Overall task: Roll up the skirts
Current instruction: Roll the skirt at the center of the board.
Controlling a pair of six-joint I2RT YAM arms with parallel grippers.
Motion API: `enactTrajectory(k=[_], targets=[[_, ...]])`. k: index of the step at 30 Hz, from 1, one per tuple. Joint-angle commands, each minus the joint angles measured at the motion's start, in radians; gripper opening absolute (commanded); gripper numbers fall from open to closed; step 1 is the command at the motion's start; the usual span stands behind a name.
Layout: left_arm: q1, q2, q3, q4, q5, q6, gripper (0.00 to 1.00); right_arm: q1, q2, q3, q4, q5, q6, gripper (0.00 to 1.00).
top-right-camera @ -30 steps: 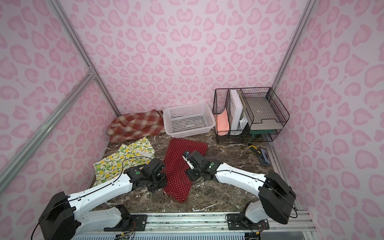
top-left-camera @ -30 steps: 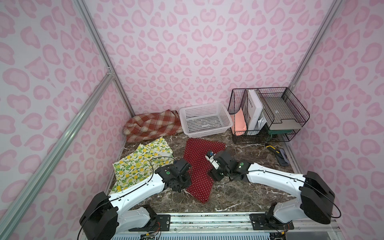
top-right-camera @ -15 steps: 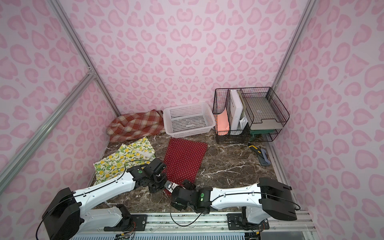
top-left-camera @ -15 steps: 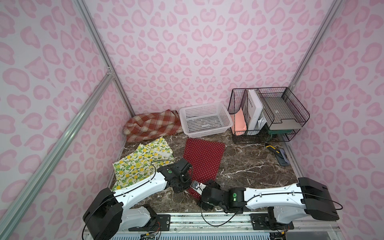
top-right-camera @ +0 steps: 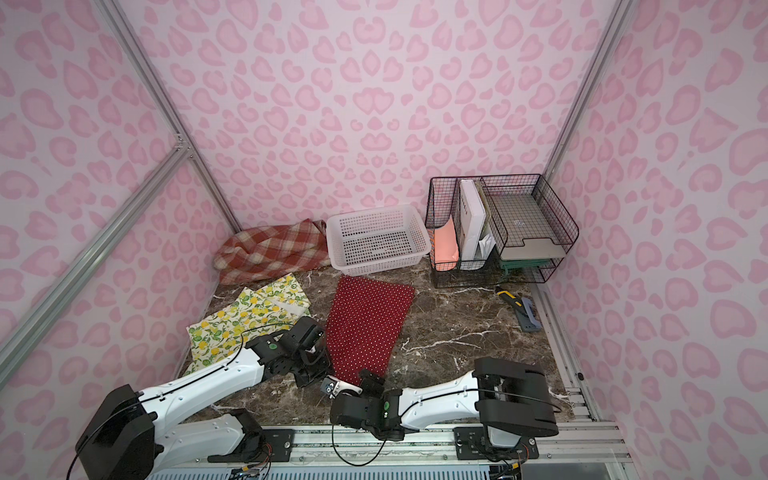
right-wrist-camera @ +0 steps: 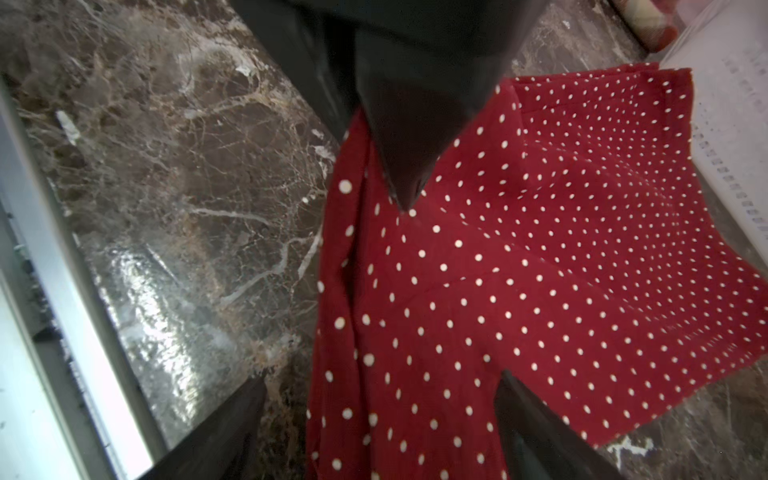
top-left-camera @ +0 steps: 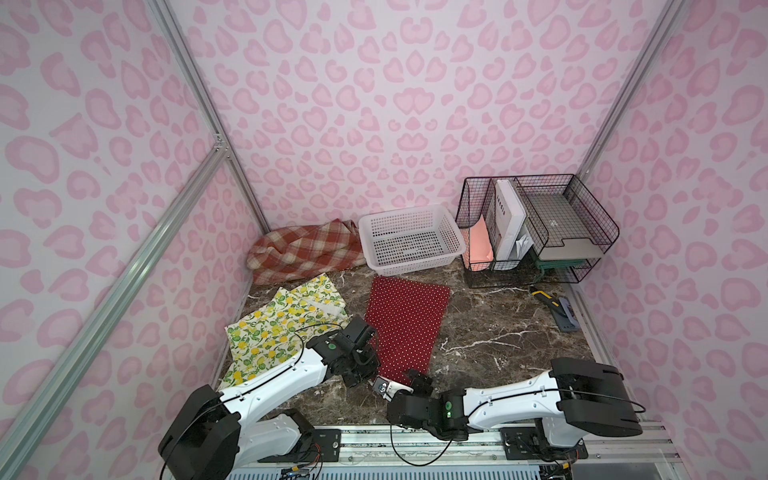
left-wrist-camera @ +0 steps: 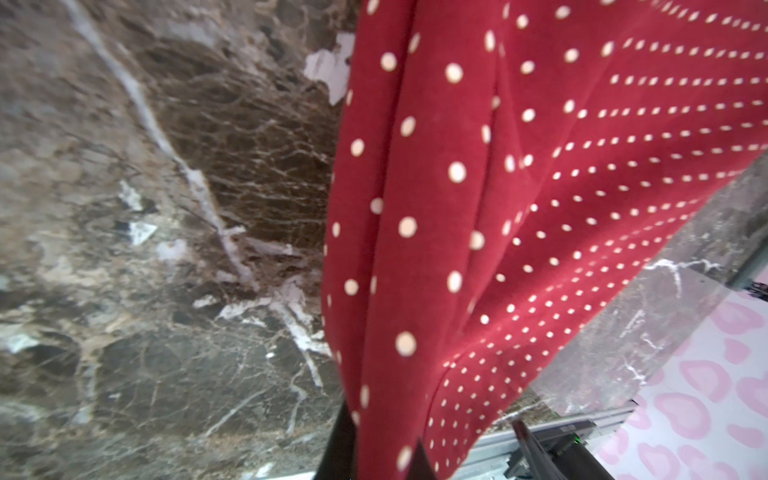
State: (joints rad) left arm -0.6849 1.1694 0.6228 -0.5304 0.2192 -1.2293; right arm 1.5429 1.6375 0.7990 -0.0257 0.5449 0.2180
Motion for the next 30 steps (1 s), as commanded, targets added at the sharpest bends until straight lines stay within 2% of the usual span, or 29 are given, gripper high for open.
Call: enactTrajectory(k=[1,3,8,10,12,17,27,30], targets=[[0.01,-0.01,0.004,0.017,0.03,-0.012,0.0,0.005,0.02,0.015,0.037,0.055,-0.016,0.91],[0.012,-0.013,0.01,0.012,0.037,-0.012,0.0,0.004,0.048,0.028,0.026,0.099,-0.018,0.93],[0.015,-0.03,0.004,0.012,0.048,-0.025,0.0,0.004,0.101,0.024,0.052,0.132,-0.006,0.94],[0.016,-0.04,-0.004,0.013,0.049,-0.032,0.0,0.003,0.127,0.04,0.025,0.191,0.023,0.94],[0.016,-0.049,-0.013,0.015,0.046,-0.038,0.0,0.006,0.134,0.053,0.005,0.227,0.036,0.9],[0.016,-0.062,-0.049,0.012,0.046,-0.048,0.0,0.013,0.107,0.064,-0.011,0.286,0.04,0.72],[0.017,-0.086,-0.083,0.002,0.048,-0.045,0.0,0.039,0.116,0.075,-0.006,0.359,0.001,0.69],[0.018,-0.094,-0.093,0.003,0.051,-0.044,0.0,0.039,0.096,0.061,0.021,0.359,-0.019,0.59]])
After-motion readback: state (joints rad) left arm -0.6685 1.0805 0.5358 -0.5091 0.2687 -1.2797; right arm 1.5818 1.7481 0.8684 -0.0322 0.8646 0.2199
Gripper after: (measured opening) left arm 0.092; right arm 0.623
